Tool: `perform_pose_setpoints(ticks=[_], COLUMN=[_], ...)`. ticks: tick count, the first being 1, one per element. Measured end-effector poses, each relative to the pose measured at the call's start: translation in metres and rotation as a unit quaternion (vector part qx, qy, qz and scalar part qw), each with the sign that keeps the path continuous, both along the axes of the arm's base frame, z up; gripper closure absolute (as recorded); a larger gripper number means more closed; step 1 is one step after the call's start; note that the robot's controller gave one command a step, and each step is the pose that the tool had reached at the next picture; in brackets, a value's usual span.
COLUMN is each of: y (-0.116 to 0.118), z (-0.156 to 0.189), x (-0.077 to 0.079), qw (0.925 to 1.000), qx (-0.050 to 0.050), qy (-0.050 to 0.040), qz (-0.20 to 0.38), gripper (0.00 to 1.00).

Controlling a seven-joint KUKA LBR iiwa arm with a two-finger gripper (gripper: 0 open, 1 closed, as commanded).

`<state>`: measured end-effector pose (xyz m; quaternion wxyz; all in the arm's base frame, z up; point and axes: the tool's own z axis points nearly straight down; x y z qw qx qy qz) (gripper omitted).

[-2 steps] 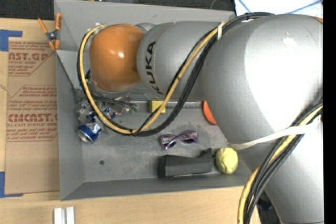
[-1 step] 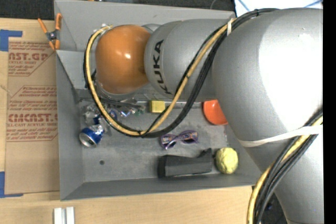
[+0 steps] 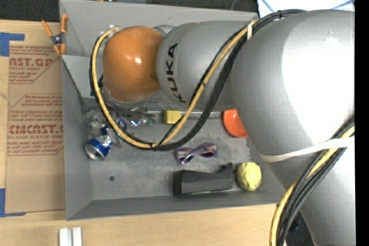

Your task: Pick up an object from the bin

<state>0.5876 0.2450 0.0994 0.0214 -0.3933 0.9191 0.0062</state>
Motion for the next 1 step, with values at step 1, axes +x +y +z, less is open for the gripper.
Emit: perform_pose_setpoints(ticks=[1], y=[-0.0050], z=[-0.0115], x=[-0.0030], qw=[0.9874], qx=[-0.001], qy=[-0.0123], qz=[0.158], gripper=[1.00])
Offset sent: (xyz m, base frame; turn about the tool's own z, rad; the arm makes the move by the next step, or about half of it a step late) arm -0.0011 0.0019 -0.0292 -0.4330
